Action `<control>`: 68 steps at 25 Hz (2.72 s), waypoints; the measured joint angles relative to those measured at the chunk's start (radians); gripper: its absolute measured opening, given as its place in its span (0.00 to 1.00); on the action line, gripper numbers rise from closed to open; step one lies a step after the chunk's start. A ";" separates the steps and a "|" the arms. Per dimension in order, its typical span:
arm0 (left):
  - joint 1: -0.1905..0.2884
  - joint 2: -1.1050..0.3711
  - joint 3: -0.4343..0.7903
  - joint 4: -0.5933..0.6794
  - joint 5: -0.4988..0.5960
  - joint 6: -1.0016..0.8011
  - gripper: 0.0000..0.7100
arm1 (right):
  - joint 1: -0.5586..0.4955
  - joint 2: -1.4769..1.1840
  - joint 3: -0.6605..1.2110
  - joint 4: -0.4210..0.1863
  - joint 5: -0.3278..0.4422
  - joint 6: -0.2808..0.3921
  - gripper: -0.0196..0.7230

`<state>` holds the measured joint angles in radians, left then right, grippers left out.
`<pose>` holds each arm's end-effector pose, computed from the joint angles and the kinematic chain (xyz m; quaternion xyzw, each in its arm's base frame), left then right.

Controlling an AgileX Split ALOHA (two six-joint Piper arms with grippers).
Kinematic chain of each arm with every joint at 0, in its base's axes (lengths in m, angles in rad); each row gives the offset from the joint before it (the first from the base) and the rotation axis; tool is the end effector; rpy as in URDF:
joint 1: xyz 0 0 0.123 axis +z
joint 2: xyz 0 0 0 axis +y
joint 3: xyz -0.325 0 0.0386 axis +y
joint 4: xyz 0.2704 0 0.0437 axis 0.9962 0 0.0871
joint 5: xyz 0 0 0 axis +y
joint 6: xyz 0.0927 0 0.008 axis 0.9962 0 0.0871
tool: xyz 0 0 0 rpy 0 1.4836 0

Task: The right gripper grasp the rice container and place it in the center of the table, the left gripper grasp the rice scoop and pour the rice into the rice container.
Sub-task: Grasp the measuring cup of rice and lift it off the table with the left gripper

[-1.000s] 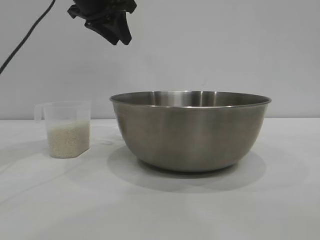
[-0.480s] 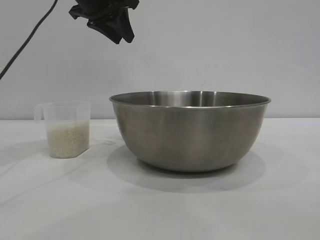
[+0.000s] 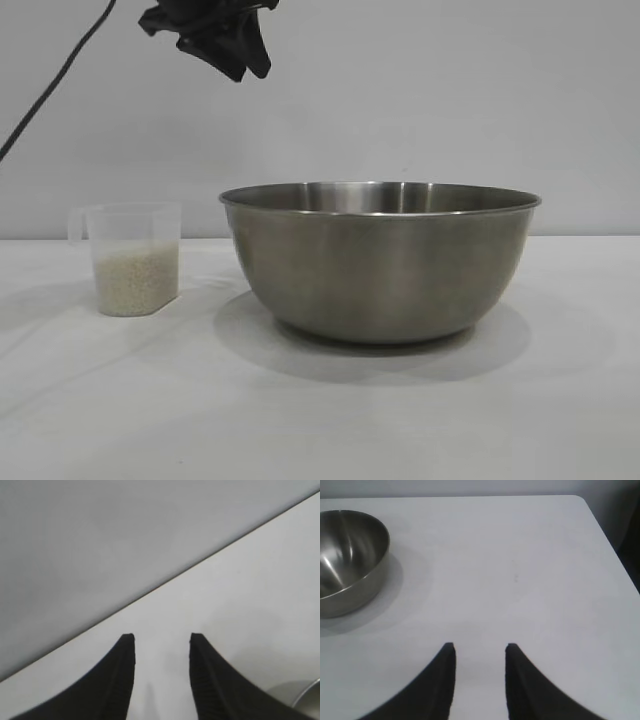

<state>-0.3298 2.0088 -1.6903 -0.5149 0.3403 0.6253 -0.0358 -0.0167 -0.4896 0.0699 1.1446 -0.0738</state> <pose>0.4893 -0.1837 0.3113 0.2392 0.8320 -0.1193 0.4861 -0.0310 0.0070 0.2769 -0.0195 0.8721 0.0081 0.4889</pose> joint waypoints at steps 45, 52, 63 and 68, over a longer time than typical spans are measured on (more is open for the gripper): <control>0.090 -0.100 1.336 0.514 -1.408 -0.560 0.29 | 0.000 0.000 0.000 0.000 -0.002 0.000 0.34; 0.090 -0.030 1.303 0.530 -1.425 -0.560 0.29 | 0.000 0.000 0.000 0.000 -0.002 0.000 0.34; 0.090 0.033 1.207 0.551 -1.425 -0.560 0.29 | 0.000 0.000 0.002 0.000 -0.002 0.000 0.34; 0.090 0.066 1.158 0.562 -1.425 -0.560 0.29 | 0.000 0.000 0.002 0.000 -0.002 0.000 0.34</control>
<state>-0.2402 2.0751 -0.5321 0.0467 -1.0847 0.0654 -0.0358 -0.0167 -0.4879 0.0699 1.1429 -0.0738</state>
